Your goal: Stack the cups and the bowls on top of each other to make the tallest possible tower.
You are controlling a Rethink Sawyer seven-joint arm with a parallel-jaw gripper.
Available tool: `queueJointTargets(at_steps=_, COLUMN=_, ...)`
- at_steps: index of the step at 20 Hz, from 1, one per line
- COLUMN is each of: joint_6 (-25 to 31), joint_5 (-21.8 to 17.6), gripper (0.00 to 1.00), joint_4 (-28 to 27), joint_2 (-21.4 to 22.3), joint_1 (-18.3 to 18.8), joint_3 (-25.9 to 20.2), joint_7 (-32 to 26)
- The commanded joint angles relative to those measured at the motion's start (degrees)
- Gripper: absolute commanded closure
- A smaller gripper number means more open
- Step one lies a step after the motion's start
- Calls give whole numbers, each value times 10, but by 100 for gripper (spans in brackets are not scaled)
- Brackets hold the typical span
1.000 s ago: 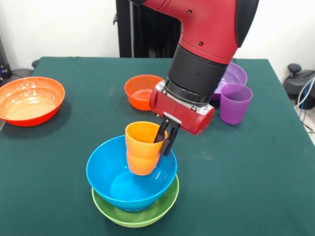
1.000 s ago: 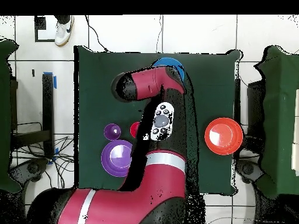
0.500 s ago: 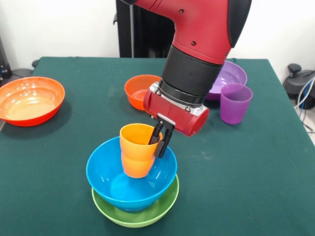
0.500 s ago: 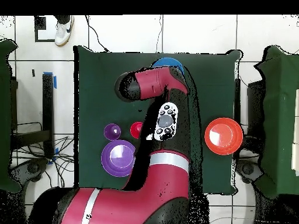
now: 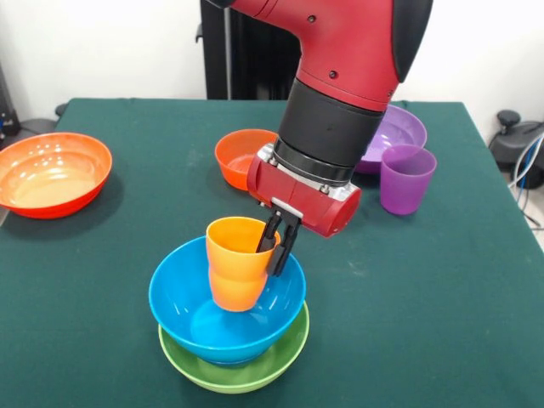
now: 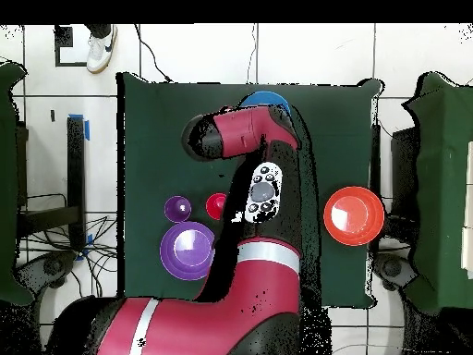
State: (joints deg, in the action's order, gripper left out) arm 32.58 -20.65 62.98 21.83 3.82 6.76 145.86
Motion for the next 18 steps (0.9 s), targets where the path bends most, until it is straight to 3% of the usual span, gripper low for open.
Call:
queueJointTargets(at_steps=1, joint_6=12, joint_5=1, gripper=100, joint_4=18, joint_2=-3, joint_1=8, joint_3=-44, joint_7=-32)
queueJointTargets(at_steps=18, joint_6=16, joint_5=0, gripper=100, joint_4=15, joint_2=1, joint_1=24, joint_3=-60, joint_7=-63)
